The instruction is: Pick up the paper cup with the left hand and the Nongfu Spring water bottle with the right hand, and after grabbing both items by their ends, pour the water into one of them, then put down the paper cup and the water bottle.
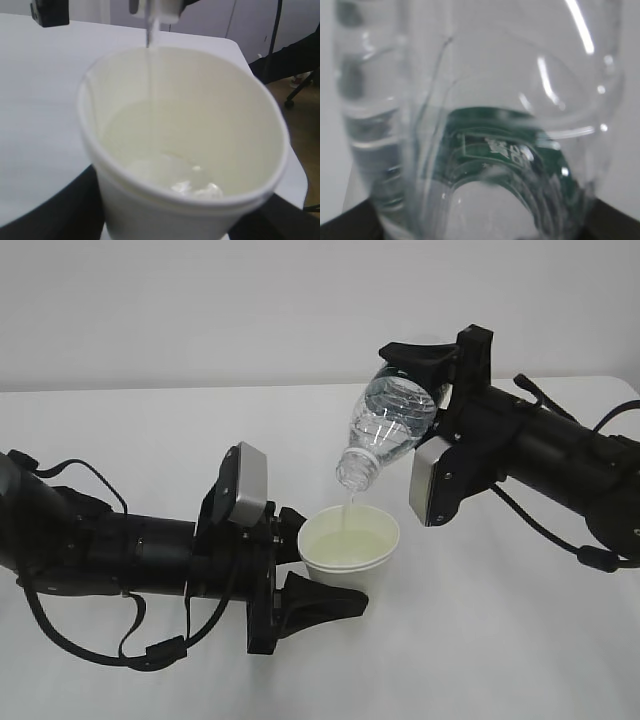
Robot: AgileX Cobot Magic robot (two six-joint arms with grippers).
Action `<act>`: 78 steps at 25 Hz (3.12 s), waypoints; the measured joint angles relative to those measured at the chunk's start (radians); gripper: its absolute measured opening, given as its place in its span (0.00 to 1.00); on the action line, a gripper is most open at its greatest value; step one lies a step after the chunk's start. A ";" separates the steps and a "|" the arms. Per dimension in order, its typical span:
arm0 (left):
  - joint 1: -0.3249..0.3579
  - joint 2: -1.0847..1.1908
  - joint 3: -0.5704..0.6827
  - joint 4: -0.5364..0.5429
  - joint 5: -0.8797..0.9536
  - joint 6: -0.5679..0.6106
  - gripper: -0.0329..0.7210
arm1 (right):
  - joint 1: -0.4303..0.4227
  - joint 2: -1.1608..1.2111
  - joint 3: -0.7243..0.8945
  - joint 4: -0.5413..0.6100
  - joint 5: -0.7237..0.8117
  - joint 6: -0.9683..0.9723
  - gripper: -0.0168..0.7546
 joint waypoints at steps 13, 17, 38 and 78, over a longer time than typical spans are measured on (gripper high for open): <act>0.000 0.000 0.000 0.000 0.000 0.000 0.67 | 0.000 0.000 0.000 0.000 0.000 0.000 0.61; 0.000 0.000 0.000 0.000 0.000 0.000 0.67 | 0.000 0.000 0.000 0.000 0.000 0.000 0.61; 0.000 0.000 0.000 0.000 0.000 0.000 0.67 | 0.000 0.000 0.009 0.002 -0.002 0.113 0.61; 0.000 0.000 0.000 -0.002 0.000 0.000 0.67 | 0.000 0.000 0.032 0.259 -0.003 0.858 0.61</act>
